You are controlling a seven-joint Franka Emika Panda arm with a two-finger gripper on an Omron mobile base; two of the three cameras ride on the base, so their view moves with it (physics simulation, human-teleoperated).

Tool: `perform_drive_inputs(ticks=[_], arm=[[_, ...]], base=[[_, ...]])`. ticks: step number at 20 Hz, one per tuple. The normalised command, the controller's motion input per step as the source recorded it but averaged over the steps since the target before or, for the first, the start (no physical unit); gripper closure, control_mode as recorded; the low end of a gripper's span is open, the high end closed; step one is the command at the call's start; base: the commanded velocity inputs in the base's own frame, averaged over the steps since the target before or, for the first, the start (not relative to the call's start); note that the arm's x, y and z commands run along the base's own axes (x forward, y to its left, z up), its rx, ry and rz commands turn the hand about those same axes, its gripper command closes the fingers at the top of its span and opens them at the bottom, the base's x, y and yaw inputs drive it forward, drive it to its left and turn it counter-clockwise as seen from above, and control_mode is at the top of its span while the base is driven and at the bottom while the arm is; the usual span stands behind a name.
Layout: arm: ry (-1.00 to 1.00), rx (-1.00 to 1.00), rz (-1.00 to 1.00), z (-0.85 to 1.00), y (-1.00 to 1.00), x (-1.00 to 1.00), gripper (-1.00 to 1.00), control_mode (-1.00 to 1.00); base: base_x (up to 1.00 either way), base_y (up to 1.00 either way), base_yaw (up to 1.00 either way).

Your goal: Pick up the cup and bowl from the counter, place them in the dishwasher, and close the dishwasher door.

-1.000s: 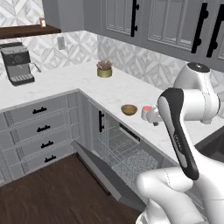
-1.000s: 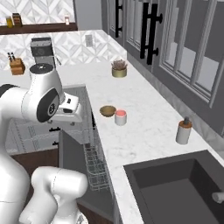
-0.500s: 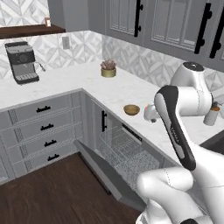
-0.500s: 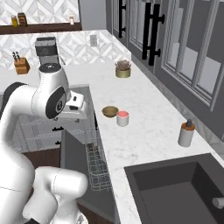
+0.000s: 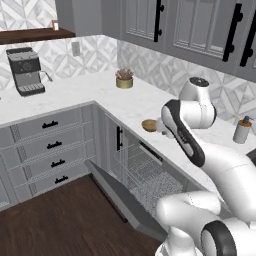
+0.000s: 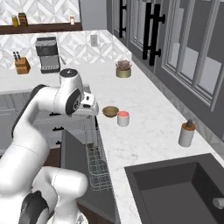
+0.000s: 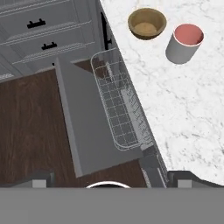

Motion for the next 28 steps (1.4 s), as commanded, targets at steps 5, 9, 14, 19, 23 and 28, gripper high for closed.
perform_drive_inputs(ticks=[5, 9, 14, 19, 23, 28], arm=[[0.03, -0.02, 0.0, -0.27, -0.04, 0.84, -1.0, -1.0], [0.01, -0.08, 0.01, -0.32, 0.0, 0.81, -1.0, -1.0], [0.03, -0.09, 0.02, -0.36, 0.0, 0.82, -1.0, -1.0], [0.05, -0.03, 0.06, -0.18, -0.18, 0.55, -1.0, -1.0], [0.06, -0.04, 0.02, -0.14, -0.37, 0.24, -1.0, -1.0], [0.05, -0.01, 0.01, -0.13, -0.55, 0.1, -1.0, -1.0]], base=[[0.0, 0.0, 0.0], [0.0, 0.0, 0.0], [0.0, 0.0, 0.0], [0.0, 0.0, 0.0], [0.0, 0.0, 0.0], [0.0, 0.0, 0.0]])
